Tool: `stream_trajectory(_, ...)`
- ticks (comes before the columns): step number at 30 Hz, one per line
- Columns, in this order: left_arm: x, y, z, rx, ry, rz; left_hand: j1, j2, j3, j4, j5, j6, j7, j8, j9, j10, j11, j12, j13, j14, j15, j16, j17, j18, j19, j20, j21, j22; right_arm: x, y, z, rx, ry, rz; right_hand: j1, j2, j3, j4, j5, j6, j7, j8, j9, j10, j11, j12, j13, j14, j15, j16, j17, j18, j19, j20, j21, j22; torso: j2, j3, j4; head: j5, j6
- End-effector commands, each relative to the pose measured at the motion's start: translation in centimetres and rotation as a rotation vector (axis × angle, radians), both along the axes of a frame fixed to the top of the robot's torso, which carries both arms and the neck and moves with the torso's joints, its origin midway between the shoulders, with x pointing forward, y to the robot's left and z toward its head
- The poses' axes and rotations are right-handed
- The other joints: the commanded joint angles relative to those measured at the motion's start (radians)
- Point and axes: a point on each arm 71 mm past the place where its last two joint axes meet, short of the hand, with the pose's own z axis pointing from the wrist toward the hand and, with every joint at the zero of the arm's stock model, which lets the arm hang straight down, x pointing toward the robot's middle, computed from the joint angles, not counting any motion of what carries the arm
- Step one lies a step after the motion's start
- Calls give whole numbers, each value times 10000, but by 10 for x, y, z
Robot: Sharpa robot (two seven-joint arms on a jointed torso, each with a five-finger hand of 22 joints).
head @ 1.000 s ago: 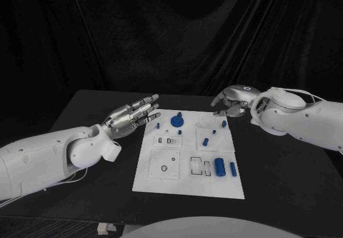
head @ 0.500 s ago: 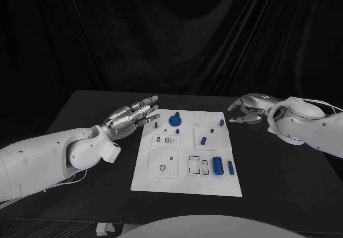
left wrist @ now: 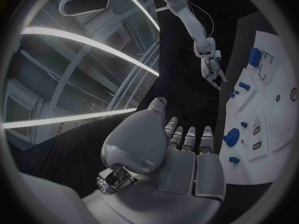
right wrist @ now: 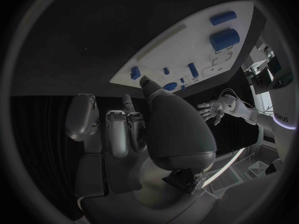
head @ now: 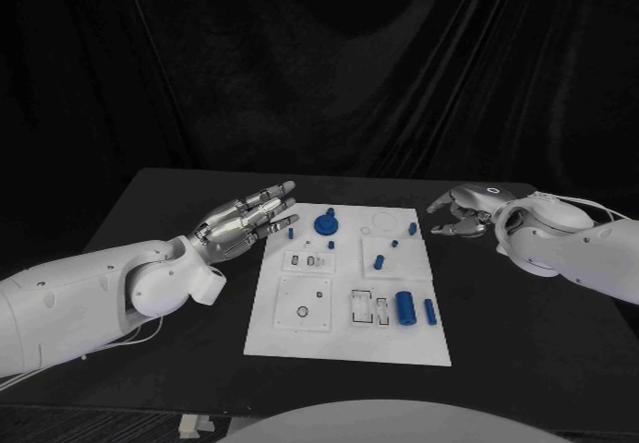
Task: Assemble the parts on the task board
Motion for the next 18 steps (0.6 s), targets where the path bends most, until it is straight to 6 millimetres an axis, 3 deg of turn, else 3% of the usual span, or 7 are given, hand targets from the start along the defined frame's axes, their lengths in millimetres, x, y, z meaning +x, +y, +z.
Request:
stream_trajectory(1,-1,-1,0,-154,-34,-20,75,12,21,-52,69,17,25,45,15,0,53,18,3,-3,62,-36,-9,154,-5,82,-34,-15,2,2,-1,109,-302,55,100,0,-61,-6,6,-74,-5,-38,-17,1047,-50,35,2634,952,-61,-64,2312,65,3,-58,-66,955,-7,-1,34,-46,8)
stream_trajectory(5,-1,-1,0,-165,-22,-27,78,12,26,-62,76,15,24,46,15,0,52,18,3,-3,62,-36,-9,154,-5,83,-34,-15,5,5,-5,136,-340,116,56,48,-98,89,84,-50,26,2,-12,1047,-31,35,2634,928,-54,-148,2238,71,-10,-63,-119,943,4,18,19,-10,34)
stream_trajectory(7,-1,-1,-1,-170,-17,-29,78,12,26,-62,76,15,24,46,15,0,52,18,3,-3,62,-36,-9,154,-5,83,-34,-15,7,6,-7,175,-348,135,43,64,-119,130,117,16,40,43,6,1047,-20,35,2634,920,-48,-178,2212,75,-19,-61,-152,935,0,-2,45,-19,27)
stream_trajectory(18,-2,0,-1,-176,7,-30,82,13,33,-72,83,16,24,47,15,1,52,19,4,-3,63,-36,-9,154,-5,83,-34,-15,15,13,-19,187,-260,226,75,100,-152,189,184,199,79,141,63,1047,11,35,2634,904,-26,-243,2154,85,-40,-46,-234,920,-11,-16,50,-44,-4)
